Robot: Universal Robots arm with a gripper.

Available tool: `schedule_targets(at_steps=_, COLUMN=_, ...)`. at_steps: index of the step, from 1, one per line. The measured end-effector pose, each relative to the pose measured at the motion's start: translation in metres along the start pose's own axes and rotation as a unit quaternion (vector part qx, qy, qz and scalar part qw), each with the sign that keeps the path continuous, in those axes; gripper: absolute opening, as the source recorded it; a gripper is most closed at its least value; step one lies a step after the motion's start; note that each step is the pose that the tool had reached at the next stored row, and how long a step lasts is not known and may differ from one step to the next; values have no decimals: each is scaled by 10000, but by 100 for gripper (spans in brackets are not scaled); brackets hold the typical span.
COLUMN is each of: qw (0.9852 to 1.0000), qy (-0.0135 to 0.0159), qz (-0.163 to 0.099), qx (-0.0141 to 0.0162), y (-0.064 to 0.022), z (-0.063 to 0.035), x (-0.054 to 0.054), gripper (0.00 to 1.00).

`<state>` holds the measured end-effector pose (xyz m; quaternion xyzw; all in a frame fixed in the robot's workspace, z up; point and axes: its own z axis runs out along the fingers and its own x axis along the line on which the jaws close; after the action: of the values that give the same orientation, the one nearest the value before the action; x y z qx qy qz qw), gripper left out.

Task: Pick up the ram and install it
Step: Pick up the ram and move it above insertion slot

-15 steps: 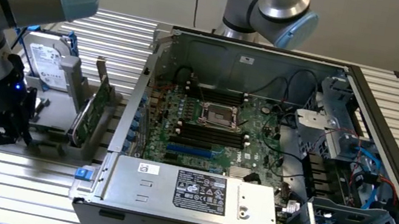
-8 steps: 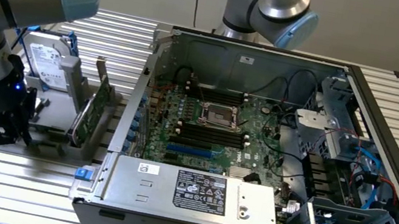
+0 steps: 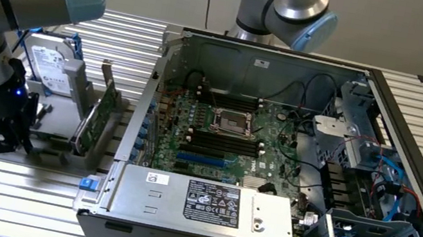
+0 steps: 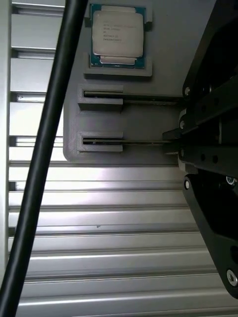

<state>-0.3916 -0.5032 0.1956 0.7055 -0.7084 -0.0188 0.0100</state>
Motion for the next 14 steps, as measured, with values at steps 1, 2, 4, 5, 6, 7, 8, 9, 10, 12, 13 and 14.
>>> schedule_targets(at_steps=1, qw=10000, qy=1, qz=0, qx=-2, y=0, z=-10, x=0, gripper=14)
schedule_targets(at_steps=2, qw=10000, qy=2, qz=0, qx=-3, y=1, z=-23, x=0, gripper=14)
schedule_targets(at_steps=4, qw=10000, qy=3, qz=0, qx=-3, y=2, z=-59, x=0, gripper=14)
schedule_targets(at_steps=5, qw=10000, qy=7, qz=0, qx=-4, y=3, z=-83, x=0, gripper=14)
schedule_targets(at_steps=6, qw=10000, qy=10, qz=0, qx=-4, y=4, z=-109, x=0, gripper=14)
schedule_targets(at_steps=7, qw=10000, qy=14, qz=0, qx=-4, y=5, z=-137, x=-1, gripper=14)
schedule_targets(at_steps=8, qw=10000, qy=20, qz=0, qx=-4, y=6, z=-171, x=-1, gripper=14)
schedule_targets(at_steps=9, qw=10000, qy=24, qz=1, qx=-3, y=8, z=-210, x=-2, gripper=14)
schedule_targets(at_steps=10, qw=10000, qy=30, qz=1, qx=-3, y=10, z=-252, x=-2, gripper=14)
schedule_targets(at_steps=12, qw=10000, qy=43, qz=1, qx=-4, y=12, z=-327, x=-3, gripper=14)
schedule_targets(at_steps=13, qw=10000, qy=46, qz=2, qx=-4, y=13, z=-372, x=-4, gripper=14)
schedule_targets(at_steps=14, qw=10000, qy=48, qz=2, qx=-4, y=14, z=-416, x=-5, gripper=14)
